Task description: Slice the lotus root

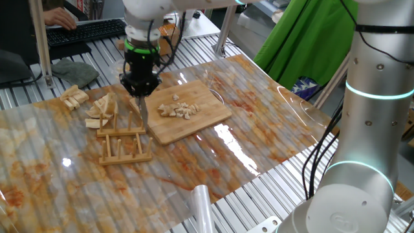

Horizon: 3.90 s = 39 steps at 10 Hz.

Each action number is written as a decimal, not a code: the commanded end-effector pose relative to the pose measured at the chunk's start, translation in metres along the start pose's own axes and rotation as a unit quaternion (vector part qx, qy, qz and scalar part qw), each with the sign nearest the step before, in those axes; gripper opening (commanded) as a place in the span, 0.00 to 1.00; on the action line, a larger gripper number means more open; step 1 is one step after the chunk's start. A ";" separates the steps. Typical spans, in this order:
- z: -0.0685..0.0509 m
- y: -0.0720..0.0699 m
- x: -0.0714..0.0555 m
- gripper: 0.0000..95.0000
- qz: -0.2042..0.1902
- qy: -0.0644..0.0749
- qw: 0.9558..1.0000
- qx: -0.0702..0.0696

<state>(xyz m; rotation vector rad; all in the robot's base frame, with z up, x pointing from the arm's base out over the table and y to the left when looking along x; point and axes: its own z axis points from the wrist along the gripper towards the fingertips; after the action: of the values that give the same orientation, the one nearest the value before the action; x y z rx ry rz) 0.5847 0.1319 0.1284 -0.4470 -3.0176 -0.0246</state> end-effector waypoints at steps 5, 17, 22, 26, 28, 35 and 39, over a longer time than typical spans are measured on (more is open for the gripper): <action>0.027 0.005 0.020 0.00 0.017 -0.020 1.000 -0.014; 0.084 0.010 0.029 0.00 0.015 -0.052 0.998 -0.020; 0.099 0.011 0.027 0.00 0.024 -0.057 0.998 -0.024; 0.100 0.010 0.028 0.40 0.040 -0.053 0.998 -0.020; 0.099 0.011 0.030 0.40 0.044 -0.054 0.997 -0.012; 0.065 0.008 0.046 0.60 0.037 -0.035 0.999 -0.006; 0.030 -0.007 0.051 0.20 -0.002 -0.007 1.000 -0.016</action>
<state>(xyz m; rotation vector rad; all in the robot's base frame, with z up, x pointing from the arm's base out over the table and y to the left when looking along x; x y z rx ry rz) 0.5325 0.1399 0.1022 -0.4613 -3.0404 -0.0635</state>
